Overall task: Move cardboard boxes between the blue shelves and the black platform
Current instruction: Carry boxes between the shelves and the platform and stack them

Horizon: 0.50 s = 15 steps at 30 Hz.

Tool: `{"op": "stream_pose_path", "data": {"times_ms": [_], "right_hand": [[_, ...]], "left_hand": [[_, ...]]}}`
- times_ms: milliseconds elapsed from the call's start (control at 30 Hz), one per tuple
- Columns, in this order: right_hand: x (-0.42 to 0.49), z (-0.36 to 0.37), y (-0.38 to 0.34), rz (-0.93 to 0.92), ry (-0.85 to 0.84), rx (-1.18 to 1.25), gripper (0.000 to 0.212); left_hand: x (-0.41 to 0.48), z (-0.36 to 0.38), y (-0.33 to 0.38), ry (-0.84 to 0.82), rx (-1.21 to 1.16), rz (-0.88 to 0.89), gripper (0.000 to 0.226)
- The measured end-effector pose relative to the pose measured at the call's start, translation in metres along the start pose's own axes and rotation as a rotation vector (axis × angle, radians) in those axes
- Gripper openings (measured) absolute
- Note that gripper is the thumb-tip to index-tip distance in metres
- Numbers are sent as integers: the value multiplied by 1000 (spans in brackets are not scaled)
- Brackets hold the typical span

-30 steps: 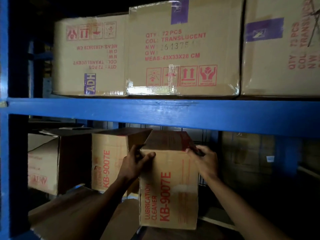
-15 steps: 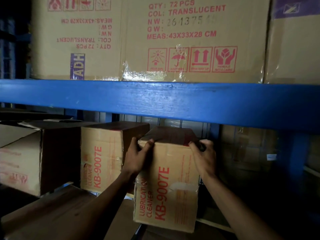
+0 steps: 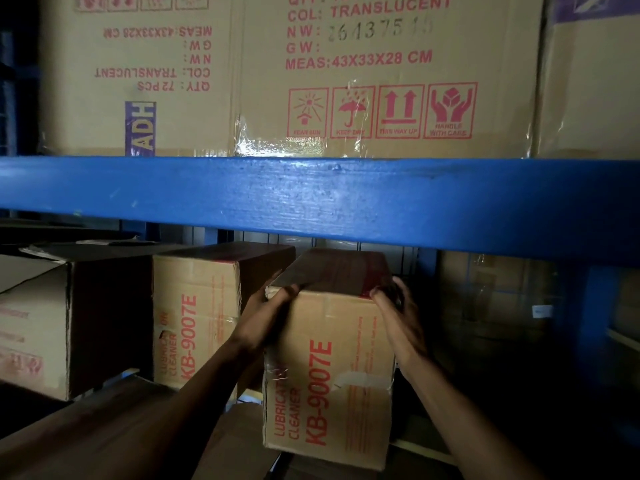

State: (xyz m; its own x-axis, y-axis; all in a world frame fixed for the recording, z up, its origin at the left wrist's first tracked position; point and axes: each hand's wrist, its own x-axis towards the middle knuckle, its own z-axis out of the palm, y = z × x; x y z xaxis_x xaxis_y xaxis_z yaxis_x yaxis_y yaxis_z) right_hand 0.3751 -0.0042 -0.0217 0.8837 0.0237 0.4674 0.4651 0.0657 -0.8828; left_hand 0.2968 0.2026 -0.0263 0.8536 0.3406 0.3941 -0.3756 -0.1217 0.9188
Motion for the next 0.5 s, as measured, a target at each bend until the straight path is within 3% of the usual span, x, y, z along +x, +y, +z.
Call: {"op": "stream_pose_path", "data": {"times_ms": [200, 400, 500], "right_hand": [[-30, -9, -4, -73, -62, 47, 51], [-66, -44, -27, -120, -103, 93, 55], [-80, -70, -46, -173, -140, 118, 52]], "left_hand": [[-36, -5, -5, 13, -40, 107, 73], [-95, 12, 29, 28, -9, 195, 85], [-133, 31, 49, 89, 5, 235, 74]]}}
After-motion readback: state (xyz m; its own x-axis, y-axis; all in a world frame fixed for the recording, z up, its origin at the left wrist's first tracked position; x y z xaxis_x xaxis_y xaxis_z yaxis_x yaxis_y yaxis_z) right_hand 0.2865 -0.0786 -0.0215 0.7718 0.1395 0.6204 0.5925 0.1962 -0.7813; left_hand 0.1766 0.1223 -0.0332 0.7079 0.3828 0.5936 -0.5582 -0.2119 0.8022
